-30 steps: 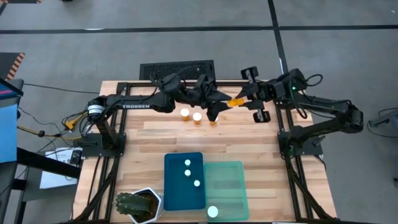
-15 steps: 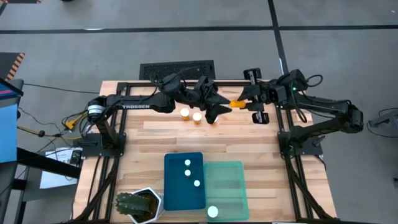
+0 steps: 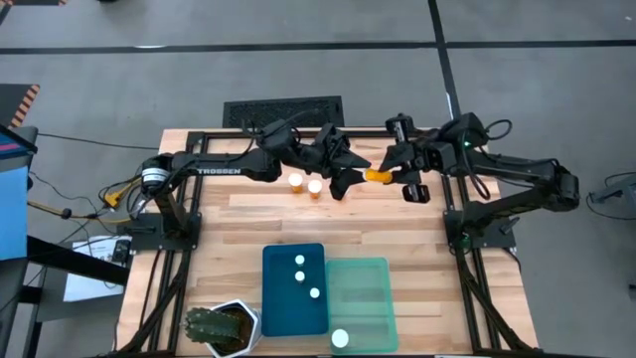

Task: Pick and place medicine bottles into bin by pill shape (circle, oval)
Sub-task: Put the small orange pill bottle into the blue bin

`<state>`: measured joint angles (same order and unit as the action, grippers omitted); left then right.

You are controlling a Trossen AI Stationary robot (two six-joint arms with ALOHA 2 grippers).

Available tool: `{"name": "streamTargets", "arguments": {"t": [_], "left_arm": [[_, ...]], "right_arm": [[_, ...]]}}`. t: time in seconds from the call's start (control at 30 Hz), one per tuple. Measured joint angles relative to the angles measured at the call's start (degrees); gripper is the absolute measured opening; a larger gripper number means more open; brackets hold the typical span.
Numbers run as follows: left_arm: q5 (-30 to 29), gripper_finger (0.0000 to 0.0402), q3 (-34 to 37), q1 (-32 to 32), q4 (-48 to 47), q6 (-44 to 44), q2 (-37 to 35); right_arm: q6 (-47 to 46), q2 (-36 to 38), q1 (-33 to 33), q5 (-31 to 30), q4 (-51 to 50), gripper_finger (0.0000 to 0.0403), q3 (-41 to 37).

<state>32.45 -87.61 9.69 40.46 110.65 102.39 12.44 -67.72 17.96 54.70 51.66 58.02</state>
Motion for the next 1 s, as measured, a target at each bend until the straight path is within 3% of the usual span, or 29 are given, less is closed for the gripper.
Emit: {"name": "streamTargets", "arguments": {"t": [0.83, 1.0], "left_arm": [[-0.24, 0.0167, 0.07, -0.22, 9.51, 2.36, 1.90], [-0.13, 0.0148, 0.07, -0.22, 9.75, 2.31, 1.90]], "right_arm": [[0.29, -0.12, 0.59, 1.64, 0.60, 0.0088, 0.09], [0.29, -0.12, 0.68, 1.68, 0.49, 0.0088, 0.09]]}}
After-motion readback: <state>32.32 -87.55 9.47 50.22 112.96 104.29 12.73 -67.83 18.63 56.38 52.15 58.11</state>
